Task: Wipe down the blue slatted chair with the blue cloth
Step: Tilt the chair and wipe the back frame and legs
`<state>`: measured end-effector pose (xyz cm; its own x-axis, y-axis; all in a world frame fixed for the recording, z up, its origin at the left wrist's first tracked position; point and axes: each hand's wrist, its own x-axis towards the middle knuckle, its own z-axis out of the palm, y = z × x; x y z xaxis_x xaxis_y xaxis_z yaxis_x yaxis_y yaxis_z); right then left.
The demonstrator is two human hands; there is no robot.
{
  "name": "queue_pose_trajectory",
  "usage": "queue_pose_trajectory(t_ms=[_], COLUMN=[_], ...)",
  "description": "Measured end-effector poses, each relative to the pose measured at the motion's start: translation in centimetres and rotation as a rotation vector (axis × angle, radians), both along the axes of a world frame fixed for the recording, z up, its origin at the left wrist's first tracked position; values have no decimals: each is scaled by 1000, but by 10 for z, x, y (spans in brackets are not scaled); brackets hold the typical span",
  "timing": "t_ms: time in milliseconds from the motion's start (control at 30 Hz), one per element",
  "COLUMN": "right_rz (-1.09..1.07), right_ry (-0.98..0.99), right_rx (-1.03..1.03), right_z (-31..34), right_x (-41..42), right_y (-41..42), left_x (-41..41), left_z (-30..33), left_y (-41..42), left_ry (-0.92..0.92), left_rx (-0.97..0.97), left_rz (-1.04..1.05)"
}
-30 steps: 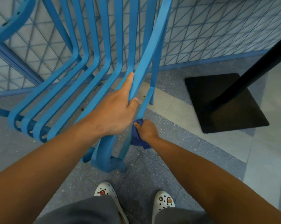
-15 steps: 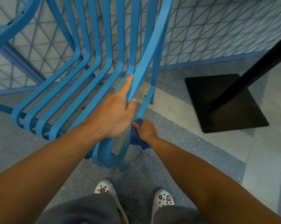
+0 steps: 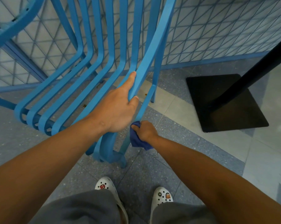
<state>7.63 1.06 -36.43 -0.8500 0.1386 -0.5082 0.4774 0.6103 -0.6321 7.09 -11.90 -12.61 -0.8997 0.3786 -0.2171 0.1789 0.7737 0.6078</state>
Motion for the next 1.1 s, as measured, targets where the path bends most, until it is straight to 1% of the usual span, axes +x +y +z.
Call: queue_pose_trajectory(t_ms=[67, 200, 300, 433, 500, 567, 633, 700, 733, 833, 867, 1000, 1100], right_rz=[-3, 71, 116, 11, -2, 45, 149, 228, 224, 92, 83, 90, -10], right_ry=[15, -14, -12, 32, 26, -15, -63, -63, -56, -23, -19, -51, -36], right_rx=[-24, -21, -19, -30, -27, -26, -5, 21, 22, -55, -54, -60, -68], right_z=[1, -3, 0, 9, 6, 2, 0, 3, 5, 8, 8, 1, 1], right_x=[1, 14, 13, -4, -5, 2, 8, 8, 7, 6, 7, 11, 4], right_y=[0, -4, -1, 12, 9, 3, 2, 8, 12, 17, 16, 2, -1], left_x=[0, 1, 1, 0, 0, 0, 1, 2, 3, 4, 4, 2, 0], left_z=[1, 1, 1, 4, 4, 3, 2, 3, 3, 2, 1, -4, -5], left_y=[-1, -1, -3, -4, -4, -4, -4, -4, -3, -2, -2, -4, -3], left_ry=[-3, -13, -31, -92, -101, -96, -90, -87, -86, -72, -63, -50, -42], left_rx=[6, 16, 60, 153, 178, 194, 212, 232, 248, 326, 342, 351, 342], left_rz=[-4, -12, -5, 35, 55, 61, 72, 83, 91, 142, 156, 162, 152])
